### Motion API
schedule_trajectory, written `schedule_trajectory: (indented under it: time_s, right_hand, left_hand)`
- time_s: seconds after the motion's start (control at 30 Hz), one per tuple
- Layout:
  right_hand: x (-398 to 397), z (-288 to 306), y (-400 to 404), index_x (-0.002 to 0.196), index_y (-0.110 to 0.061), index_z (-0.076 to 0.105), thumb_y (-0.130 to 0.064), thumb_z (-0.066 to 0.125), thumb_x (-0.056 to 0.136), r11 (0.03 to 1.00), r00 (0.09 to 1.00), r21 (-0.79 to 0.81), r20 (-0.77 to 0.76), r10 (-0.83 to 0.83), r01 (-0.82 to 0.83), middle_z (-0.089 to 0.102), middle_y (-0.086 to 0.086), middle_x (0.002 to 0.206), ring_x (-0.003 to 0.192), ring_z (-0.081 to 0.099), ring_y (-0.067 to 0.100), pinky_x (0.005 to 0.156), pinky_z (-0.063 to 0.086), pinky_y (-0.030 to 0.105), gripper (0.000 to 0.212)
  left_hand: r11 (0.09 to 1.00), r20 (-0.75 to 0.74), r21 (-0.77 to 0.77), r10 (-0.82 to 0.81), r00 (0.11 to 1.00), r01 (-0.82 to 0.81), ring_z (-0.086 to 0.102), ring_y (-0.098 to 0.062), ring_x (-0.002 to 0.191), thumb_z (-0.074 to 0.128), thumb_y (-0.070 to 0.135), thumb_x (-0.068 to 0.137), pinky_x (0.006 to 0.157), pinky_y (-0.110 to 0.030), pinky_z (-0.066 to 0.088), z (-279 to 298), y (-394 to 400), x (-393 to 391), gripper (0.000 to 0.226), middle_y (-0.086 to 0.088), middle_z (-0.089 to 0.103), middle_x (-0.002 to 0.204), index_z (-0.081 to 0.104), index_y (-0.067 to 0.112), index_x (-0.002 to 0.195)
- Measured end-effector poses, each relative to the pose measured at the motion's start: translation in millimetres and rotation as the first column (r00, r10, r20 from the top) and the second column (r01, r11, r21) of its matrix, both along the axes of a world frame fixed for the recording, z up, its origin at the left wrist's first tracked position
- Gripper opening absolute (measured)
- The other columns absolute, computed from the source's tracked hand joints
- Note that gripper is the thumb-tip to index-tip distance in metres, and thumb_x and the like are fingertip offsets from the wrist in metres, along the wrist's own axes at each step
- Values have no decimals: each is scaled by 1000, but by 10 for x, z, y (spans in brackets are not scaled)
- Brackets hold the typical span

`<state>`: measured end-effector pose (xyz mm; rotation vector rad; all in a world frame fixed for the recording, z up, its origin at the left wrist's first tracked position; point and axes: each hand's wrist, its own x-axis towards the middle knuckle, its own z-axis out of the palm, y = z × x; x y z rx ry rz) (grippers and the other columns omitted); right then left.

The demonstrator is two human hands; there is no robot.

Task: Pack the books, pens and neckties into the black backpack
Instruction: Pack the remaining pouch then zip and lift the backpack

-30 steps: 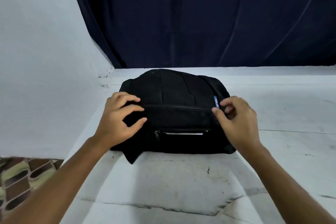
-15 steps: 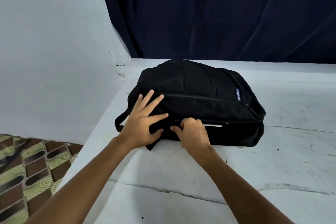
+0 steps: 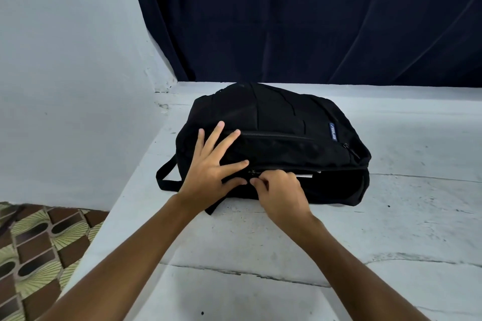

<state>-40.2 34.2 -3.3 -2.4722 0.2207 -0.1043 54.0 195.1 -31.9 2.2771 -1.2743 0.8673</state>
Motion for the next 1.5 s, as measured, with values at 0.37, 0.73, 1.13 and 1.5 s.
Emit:
schedule_trajectory:
  time_s: [0.37,0.73,1.13,1.5]
  right_hand:
    - [-258,130,-526,62,-17,41,-32,50,99,972,994,-210,12,-108,108,47,0,58,57,49,23,53,34,28,41]
    - [-581,-302,-1741,84,-16,69,-35,55,97,886,899,-156,81,-430,437,61,9,63,68,58,36,58,37,33,26]
    - [-582,-390,-2020,72,-13,63,-29,62,94,971,954,-87,226,-200,224,56,0,56,51,49,18,49,37,29,28]
    - [-243,-250,-2666,79,-12,68,-30,56,98,958,975,-263,158,155,-110,64,0,68,64,56,23,60,38,30,28]
  left_hand:
    - [998,48,10,-54,997,54,39,-39,137,73,25,82,114,-66,18,98,-4,135,16,-13,65,121,75,12,74]
    - [994,83,-56,-86,993,90,46,-37,127,79,23,71,112,-67,21,182,-482,-149,20,-15,63,121,76,12,88]
    - [979,-23,200,44,999,-39,24,-42,145,82,39,72,111,-73,11,77,-1747,-617,43,-17,48,145,74,17,108]
    - [978,-58,114,184,981,-176,35,-34,139,81,25,73,113,-69,3,-8,-2107,-656,11,-6,64,122,75,16,73]
